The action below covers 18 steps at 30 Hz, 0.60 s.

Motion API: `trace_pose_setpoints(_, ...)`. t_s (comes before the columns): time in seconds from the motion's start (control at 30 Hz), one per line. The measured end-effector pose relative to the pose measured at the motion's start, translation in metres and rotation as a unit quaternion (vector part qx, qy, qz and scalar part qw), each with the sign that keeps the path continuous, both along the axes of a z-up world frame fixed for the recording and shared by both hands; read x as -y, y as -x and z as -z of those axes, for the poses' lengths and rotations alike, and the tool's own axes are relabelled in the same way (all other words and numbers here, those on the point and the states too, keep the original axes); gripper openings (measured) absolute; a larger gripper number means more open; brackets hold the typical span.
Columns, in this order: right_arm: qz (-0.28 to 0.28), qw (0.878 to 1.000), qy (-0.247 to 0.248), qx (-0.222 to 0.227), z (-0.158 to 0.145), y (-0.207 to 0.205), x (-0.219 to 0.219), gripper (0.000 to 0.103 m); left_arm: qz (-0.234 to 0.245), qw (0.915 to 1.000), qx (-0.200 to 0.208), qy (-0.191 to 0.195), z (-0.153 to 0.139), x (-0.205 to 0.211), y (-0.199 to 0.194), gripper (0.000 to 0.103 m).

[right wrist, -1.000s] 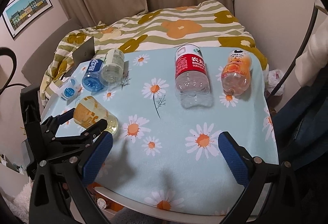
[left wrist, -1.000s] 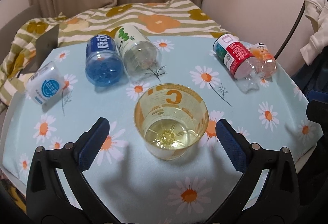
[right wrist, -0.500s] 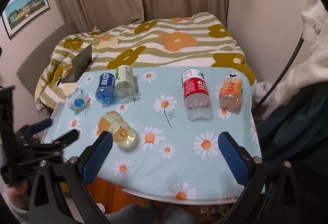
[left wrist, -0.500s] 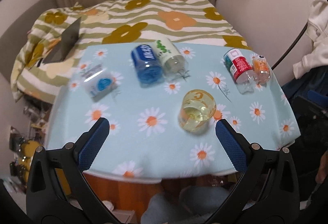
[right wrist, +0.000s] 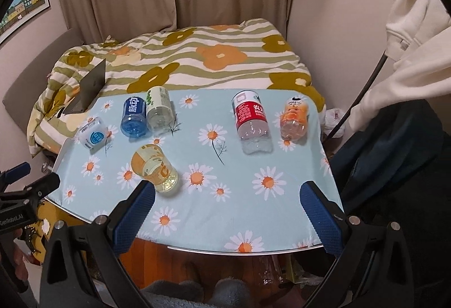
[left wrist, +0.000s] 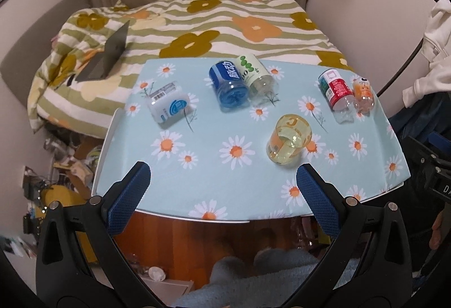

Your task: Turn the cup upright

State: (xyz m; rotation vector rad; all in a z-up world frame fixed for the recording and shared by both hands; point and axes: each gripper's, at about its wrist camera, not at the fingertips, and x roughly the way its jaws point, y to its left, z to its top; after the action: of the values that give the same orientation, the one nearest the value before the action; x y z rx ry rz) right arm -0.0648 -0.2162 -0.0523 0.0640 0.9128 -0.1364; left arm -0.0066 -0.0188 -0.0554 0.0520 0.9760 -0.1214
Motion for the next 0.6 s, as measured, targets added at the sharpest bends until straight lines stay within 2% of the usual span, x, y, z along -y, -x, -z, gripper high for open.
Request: trace_pose_setpoints(0.6, 0.008, 1.0, 0.003, 0.014, -0.007, 0.003, -0.005, 0.103, 0.002, 0.9999, 0.015, -0.004, -0.01, -0.002, 0.003, 0.103)
